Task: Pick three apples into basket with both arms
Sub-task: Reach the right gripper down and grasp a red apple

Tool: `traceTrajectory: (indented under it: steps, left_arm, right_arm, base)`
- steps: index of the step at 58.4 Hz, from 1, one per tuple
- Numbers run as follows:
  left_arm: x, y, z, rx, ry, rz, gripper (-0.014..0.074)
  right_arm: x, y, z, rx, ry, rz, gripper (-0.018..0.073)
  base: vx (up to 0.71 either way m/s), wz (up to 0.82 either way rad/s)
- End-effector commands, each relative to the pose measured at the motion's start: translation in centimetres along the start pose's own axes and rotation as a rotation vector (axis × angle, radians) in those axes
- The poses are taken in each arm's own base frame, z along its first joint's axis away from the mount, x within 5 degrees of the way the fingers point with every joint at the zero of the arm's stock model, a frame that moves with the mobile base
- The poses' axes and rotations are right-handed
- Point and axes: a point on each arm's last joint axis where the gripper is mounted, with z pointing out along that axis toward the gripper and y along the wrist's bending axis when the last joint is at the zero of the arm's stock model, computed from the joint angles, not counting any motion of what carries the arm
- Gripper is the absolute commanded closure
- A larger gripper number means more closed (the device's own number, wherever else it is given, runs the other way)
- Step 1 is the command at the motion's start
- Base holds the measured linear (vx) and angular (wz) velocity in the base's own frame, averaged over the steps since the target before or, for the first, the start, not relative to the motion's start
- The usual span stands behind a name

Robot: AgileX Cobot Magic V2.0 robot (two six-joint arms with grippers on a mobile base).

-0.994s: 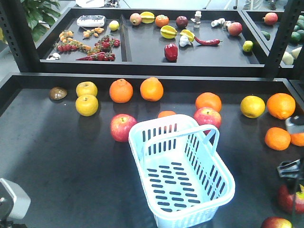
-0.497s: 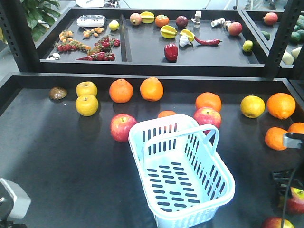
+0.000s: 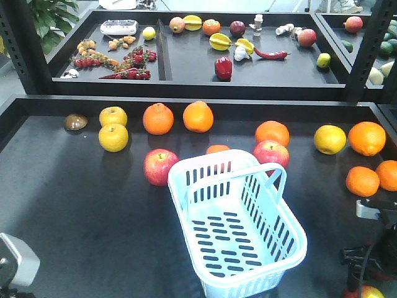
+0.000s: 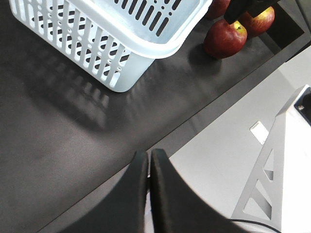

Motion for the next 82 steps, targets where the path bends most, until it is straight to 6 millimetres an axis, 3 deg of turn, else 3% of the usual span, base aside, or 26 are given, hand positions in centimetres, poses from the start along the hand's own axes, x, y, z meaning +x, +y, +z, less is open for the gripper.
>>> traceTrajectory:
  steps: [1, 11, 33, 61, 71, 82]
  left_arm:
    - [-1.0, -0.3, -0.3, 0.009, -0.060, -0.021, 0.0602]
    - [-1.0, -0.3, -0.3, 0.009, -0.060, -0.021, 0.0602]
    - [-1.0, -0.3, -0.3, 0.009, -0.060, -0.021, 0.0602]
    - [-1.0, -0.3, -0.3, 0.009, -0.060, -0.021, 0.0602]
    - [-1.0, -0.3, -0.3, 0.009, -0.060, -0.021, 0.0602]
    - [-1.0, -0.3, -0.3, 0.009, -0.060, -0.021, 0.0602]
  right_arm:
    - [-0.3, -0.1, -1.0, -0.004, -0.056, -0.005, -0.0039]
    - [-0.4, -0.1, -1.0, -0.005, -0.064, -0.002, -0.0037]
    - [-0.7, -0.1, 1.6, -0.010, 0.051, 0.001, -0.0035]
    - [-1.0, 0.1, 3.1, -0.041, 0.091, -0.009, -0.0017]
    - [-1.1, 0.1, 2.8, -0.041, 0.074, -0.025, 0.0151]
    - [-0.8, 0.1, 0.5, -0.034, -0.024, -0.031, 0.0488]
  base:
    - [0.00, 0.00]
    - [0.00, 0.00]
    - [0.00, 0.00]
    - [0.00, 0.00]
    - [0.00, 0.00]
    - [0.00, 0.00]
